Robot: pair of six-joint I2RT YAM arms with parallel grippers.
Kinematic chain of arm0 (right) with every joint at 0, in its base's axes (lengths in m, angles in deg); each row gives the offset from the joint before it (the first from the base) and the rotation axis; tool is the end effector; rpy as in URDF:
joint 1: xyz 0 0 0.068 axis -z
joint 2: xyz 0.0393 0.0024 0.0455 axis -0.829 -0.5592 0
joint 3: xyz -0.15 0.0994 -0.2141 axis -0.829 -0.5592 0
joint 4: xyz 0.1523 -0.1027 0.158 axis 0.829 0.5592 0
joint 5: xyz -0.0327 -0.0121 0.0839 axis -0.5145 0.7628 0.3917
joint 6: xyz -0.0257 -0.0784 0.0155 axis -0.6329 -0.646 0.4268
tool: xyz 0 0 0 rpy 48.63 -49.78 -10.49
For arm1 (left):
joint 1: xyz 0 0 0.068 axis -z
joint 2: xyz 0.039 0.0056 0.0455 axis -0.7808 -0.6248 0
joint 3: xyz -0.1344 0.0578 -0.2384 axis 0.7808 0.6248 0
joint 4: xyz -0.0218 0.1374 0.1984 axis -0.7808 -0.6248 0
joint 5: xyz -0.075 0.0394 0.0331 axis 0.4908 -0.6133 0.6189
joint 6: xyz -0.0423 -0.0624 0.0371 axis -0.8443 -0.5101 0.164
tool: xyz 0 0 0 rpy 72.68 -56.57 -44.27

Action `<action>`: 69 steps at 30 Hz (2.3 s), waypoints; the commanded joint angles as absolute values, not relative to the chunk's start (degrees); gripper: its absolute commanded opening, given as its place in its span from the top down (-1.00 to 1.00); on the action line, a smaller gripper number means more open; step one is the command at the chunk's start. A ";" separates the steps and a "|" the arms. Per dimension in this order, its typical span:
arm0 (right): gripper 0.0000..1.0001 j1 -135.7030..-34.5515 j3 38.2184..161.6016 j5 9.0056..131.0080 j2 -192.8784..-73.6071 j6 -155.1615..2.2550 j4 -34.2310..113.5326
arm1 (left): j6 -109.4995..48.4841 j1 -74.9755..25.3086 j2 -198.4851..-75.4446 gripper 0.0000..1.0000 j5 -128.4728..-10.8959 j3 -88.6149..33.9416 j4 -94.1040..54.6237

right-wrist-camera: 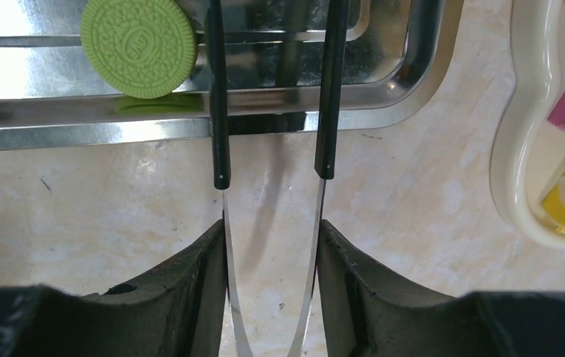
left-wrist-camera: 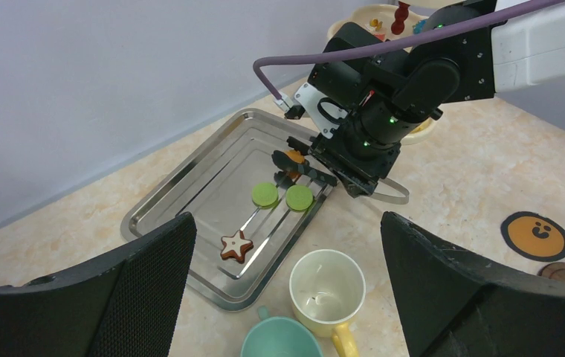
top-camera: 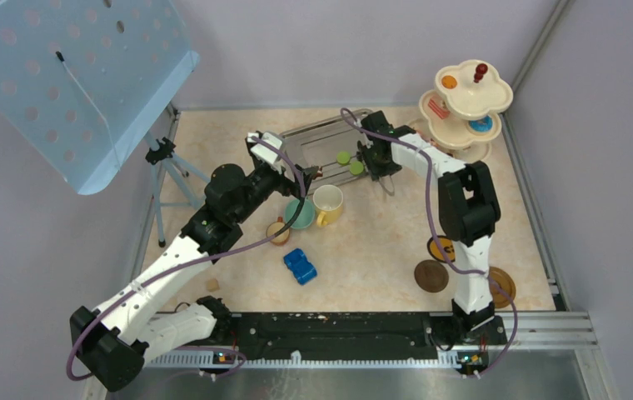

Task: Serve the afternoon tea

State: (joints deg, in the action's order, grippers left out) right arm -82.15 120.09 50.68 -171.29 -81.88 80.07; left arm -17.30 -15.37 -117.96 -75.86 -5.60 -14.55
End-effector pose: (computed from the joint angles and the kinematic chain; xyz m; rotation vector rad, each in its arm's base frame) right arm 0.4059 0.1828 0.1850 -0.5093 2.6084 -0.1201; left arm 0.1983 -0.1472 0.3791 0.5332 1.4760 -0.5013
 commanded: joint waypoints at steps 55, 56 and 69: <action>0.35 -75.89 122.71 57.53 -164.74 -76.78 85.39 | -17.96 -15.21 -117.03 -0.97 -74.96 -5.75 -12.32; 0.34 -75.88 123.26 57.33 -165.38 -76.83 85.63 | -17.96 -15.13 -117.02 -0.98 -74.94 -5.73 -12.27; 0.13 -77.01 127.58 56.29 -169.80 -79.13 87.58 | -17.87 -15.21 -116.67 -0.97 -75.04 -5.73 -12.27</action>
